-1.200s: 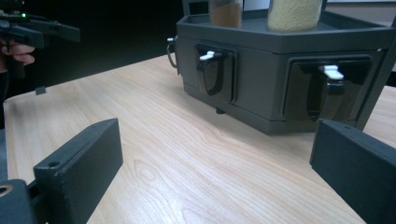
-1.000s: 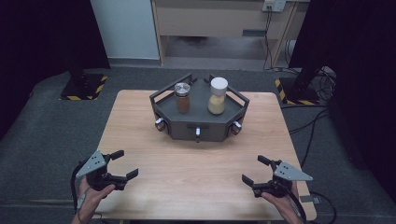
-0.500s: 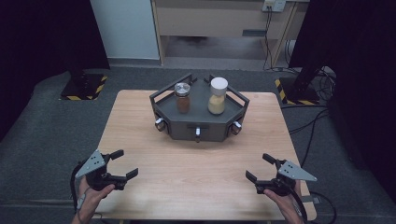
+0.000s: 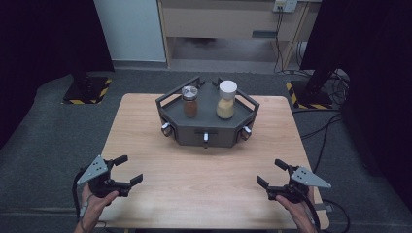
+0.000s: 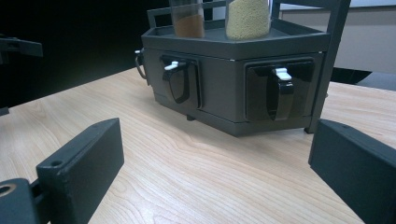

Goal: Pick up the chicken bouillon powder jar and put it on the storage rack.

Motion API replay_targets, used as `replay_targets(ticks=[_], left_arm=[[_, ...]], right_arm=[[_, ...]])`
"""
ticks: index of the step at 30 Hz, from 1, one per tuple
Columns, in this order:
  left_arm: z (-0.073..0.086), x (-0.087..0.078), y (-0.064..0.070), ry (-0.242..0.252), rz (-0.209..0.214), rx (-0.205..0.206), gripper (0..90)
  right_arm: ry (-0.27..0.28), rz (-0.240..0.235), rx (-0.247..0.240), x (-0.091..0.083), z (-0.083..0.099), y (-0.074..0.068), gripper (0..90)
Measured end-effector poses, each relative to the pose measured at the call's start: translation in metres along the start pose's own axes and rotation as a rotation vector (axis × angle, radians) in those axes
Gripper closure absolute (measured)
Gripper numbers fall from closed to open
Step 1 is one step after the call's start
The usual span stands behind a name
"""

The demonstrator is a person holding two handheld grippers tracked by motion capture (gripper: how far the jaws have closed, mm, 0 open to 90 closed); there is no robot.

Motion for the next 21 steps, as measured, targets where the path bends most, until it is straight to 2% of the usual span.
replay_targets(ticks=[21], left_arm=[[-0.0005,0.0007,0.0001,-0.003,0.005,0.003,2.3]], right_arm=[[0.003,-0.001,0.009,-0.0008,0.0006,0.0013,4.0]])
Point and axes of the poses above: each handheld gripper's, and its own axes: x roughly forward along the jaws, z roughly out of its underside, y roughly to its right, the point moved 2 cm from there along x, roughly forward along the jaws, and after that the axes turned 2 degrees about -y, right-handed, at the moved point
